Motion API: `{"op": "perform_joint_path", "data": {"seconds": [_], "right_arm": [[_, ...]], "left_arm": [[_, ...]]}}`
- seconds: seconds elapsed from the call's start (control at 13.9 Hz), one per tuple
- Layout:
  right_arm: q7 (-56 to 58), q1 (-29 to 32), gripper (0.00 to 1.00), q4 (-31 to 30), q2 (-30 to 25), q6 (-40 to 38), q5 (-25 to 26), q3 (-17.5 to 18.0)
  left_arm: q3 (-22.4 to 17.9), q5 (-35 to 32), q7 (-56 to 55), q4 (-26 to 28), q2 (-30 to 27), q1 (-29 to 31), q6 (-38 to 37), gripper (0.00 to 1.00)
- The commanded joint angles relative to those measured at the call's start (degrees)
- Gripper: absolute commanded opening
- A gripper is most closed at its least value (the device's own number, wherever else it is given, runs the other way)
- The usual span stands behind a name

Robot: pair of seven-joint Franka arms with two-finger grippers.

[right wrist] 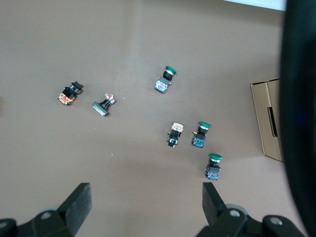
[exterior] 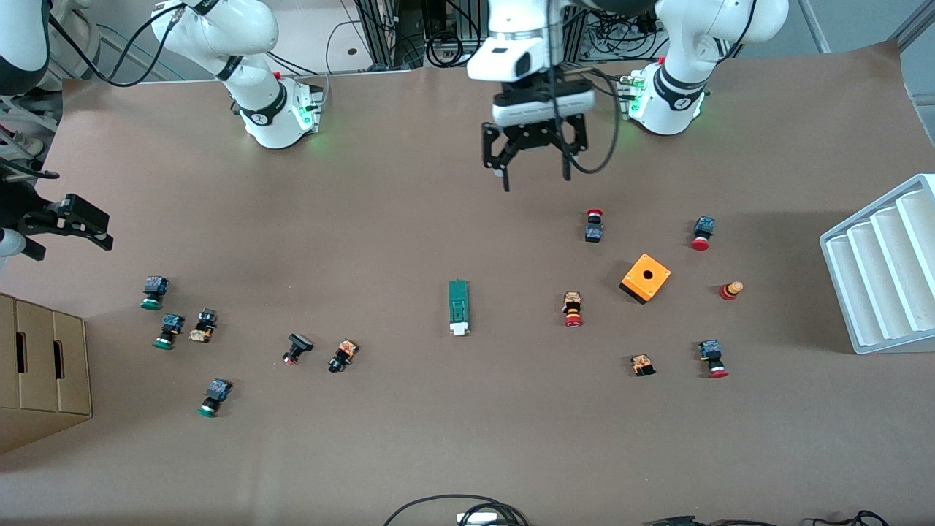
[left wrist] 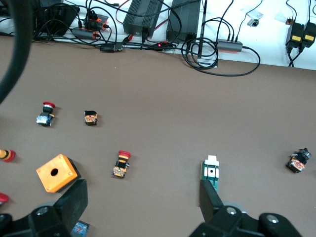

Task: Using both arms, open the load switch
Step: 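Move the left gripper over the green load switch, then lower the left gripper and grasp the green load switch body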

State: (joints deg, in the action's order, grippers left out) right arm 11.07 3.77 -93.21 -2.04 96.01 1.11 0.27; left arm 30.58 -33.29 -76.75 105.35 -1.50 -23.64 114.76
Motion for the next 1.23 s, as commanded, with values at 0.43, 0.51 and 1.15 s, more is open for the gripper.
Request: {"op": "perform_joint_path", "data": {"seconds": [0.43,0.51,1.15], "right_arm": [[0.09,-0.17,1.00,-0.13,-0.16,0.67,-0.40,-0.18],[0.09,-0.17,1.00,-0.13,-0.16,0.76,-0.49,-0.27],[0.09,0.01,1.00,-0.13,-0.16,1.63,-0.40,-0.27]], "left_arm": [[9.06,-26.72,-39.50,4.95,11.77,-5.09,-0.07,1.00],[9.06,-27.96,-41.09,4.95,12.91,-5.80,-0.07,1.00],[8.18,-55.55,-55.86,4.34,28.38,-11.60,-10.25,1.00]]}}
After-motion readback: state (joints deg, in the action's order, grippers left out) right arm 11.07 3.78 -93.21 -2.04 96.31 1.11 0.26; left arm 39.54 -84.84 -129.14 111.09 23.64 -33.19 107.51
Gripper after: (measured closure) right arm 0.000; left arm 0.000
